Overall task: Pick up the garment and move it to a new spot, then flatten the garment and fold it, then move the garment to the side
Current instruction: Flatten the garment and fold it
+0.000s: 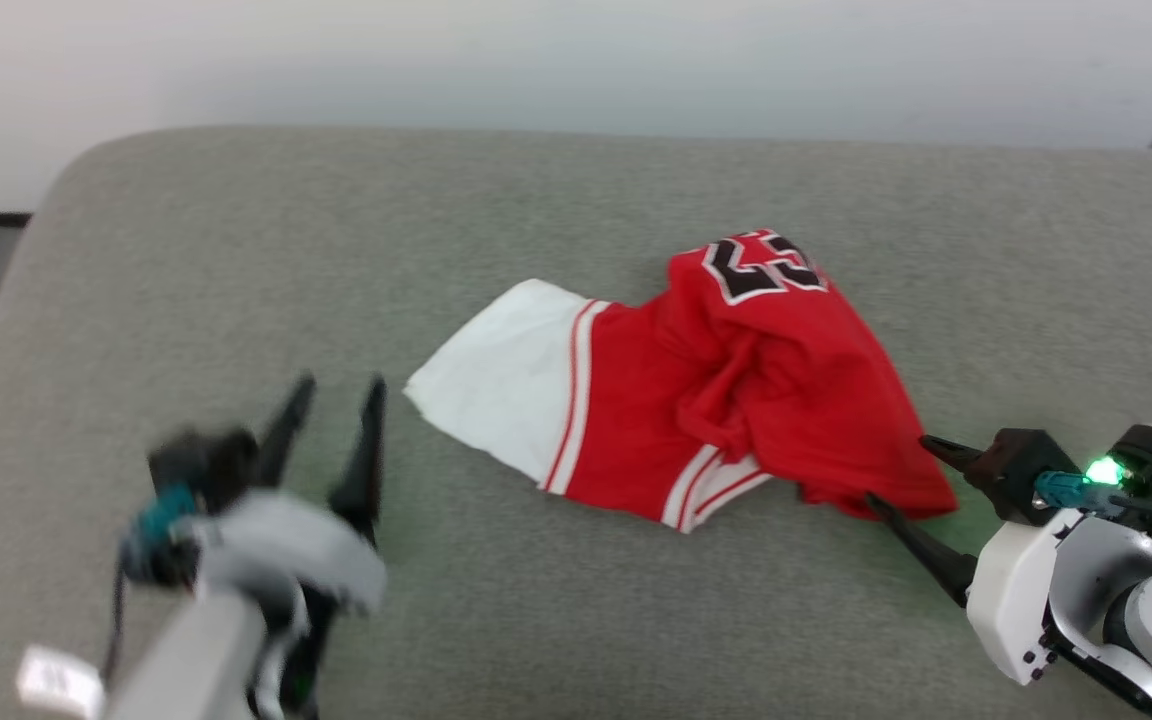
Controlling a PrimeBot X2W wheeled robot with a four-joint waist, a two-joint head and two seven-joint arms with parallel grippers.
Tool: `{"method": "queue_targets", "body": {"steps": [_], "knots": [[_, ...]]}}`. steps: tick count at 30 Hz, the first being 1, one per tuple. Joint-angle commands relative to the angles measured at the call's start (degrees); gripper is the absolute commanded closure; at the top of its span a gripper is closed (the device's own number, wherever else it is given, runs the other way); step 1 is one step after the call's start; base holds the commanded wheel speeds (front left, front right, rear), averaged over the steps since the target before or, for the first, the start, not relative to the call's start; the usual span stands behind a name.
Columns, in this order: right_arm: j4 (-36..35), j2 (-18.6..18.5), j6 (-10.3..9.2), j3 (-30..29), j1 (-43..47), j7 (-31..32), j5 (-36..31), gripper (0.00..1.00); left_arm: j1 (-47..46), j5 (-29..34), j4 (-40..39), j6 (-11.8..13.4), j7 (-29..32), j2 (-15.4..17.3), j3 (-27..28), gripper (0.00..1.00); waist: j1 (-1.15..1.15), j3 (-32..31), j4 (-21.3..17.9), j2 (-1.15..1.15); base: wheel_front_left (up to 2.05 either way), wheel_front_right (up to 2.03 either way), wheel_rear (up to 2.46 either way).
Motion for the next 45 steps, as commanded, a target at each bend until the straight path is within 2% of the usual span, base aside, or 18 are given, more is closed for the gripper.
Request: {"method": "queue_targets", "body": {"steps": [1,6,11,12,13,14,20,28,32,39,41,45], "knots": [[0.0,-0.9,-0.02,2.1,-1.5,0.8,0.3,0.00,3.5,2.5,-2.4,0.6,0.0,-1.4,2.2,0.00,0.00,0.1,3.1,0.00,0.00,0.00,0.00],[2.7,-4.6,-0.02,10.2,-6.3,3.0,-0.8,0.00,12.3,10.6,-9.8,-0.4,0.0,-6.3,9.3,0.00,0.00,0.6,6.0,0.00,0.00,0.00,0.00],[7.2,-5.4,-0.02,14.1,-9.0,1.8,0.2,0.00,16.5,15.1,-12.9,-2.6,0.0,-10.3,14.5,0.00,0.00,1.2,7.7,0.00,0.00,0.00,0.00],[7.7,-5.3,-0.02,14.5,-9.4,1.5,0.6,0.42,16.9,15.9,-13.2,-3.0,0.0,-10.9,15.4,0.00,0.00,1.4,7.8,0.00,0.00,0.00,0.00],[7.7,-5.3,-0.02,14.5,-9.4,1.5,0.6,0.42,16.9,15.9,-13.2,-3.0,0.0,-10.9,15.4,0.00,0.00,1.4,7.8,0.00,0.00,0.00,0.00],[8.6,-5.2,-0.02,15.1,-10.2,0.8,1.2,1.00,17.6,17.0,-13.6,-3.9,0.0,-12.2,17.1,0.00,0.00,1.8,7.8,0.00,0.00,0.00,0.00],[9.1,-6.0,-0.03,12.7,-13.6,-1.8,1.6,1.00,18.0,19.9,-13.8,-6.1,0.0,-14.9,20.5,0.00,0.00,2.7,7.2,0.00,0.00,0.00,0.00],[9.8,-6.4,-0.03,-0.3,-19.6,-1.4,5.2,1.00,16.8,21.6,-14.0,-8.2,0.0,-17.9,21.4,0.00,0.00,4.3,8.5,0.00,0.00,0.00,0.00],[16.5,-3.1,-0.03,-10.1,-23.7,1.6,5.5,1.00,16.0,21.2,-13.3,-8.8,0.0,-18.9,20.9,0.00,0.00,5.6,10.4,0.00,0.00,0.00,0.00],[35.6,5.8,-0.02,-25.2,-32.9,3.3,2.5,1.00,13.6,19.4,-11.7,-9.2,0.0,-19.7,18.3,0.00,0.00,9.0,15.1,0.00,0.00,0.00,0.00],[40.1,7.7,-0.02,-27.1,-35.8,2.2,-0.2,1.00,12.9,18.0,-11.4,-9.1,0.0,-19.7,16.9,0.00,0.00,9.8,16.3,0.00,0.00,0.00,0.00],[43.6,12.3,-0.02,-25.3,-39.2,-1.2,-4.6,1.00,11.9,16.1,-10.7,-9.1,0.0,-19.7,14.8,0.00,0.00,10.9,18.1,0.00,0.00,0.00,0.00]]}}
